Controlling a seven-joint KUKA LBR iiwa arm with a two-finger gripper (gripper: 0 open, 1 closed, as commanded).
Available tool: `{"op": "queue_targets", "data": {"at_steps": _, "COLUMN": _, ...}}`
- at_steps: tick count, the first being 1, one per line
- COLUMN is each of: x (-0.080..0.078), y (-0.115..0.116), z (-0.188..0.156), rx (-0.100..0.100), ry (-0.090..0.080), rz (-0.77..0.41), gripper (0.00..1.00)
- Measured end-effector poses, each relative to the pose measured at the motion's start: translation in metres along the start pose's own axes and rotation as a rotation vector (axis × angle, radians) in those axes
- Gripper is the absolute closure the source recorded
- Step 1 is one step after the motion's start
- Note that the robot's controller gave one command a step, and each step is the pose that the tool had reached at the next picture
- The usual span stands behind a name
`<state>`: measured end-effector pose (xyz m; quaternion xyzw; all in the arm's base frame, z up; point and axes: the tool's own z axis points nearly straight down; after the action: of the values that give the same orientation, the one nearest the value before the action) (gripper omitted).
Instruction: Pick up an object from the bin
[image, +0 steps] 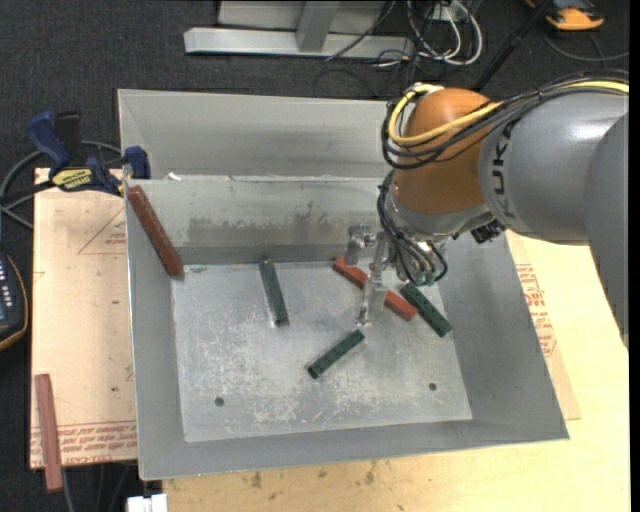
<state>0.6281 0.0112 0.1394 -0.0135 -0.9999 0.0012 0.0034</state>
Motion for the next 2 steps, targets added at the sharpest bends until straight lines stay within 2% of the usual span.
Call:
{"op": "queue_targets", "data": {"at_steps": 1, "x": 0.0067, "y": -0.0355, "z": 0.0675, "rx": -0.007, "ry": -0.012, "rz": 0.222, "gripper": 0.00}}
{"op": "queue_targets", "data": {"at_steps": 2, "x": 0.0050, "y": -0.0358, "z": 0.0656, "rx": -0.006, "ry": -0.019, "rz": 0.221, "gripper": 1.00}}
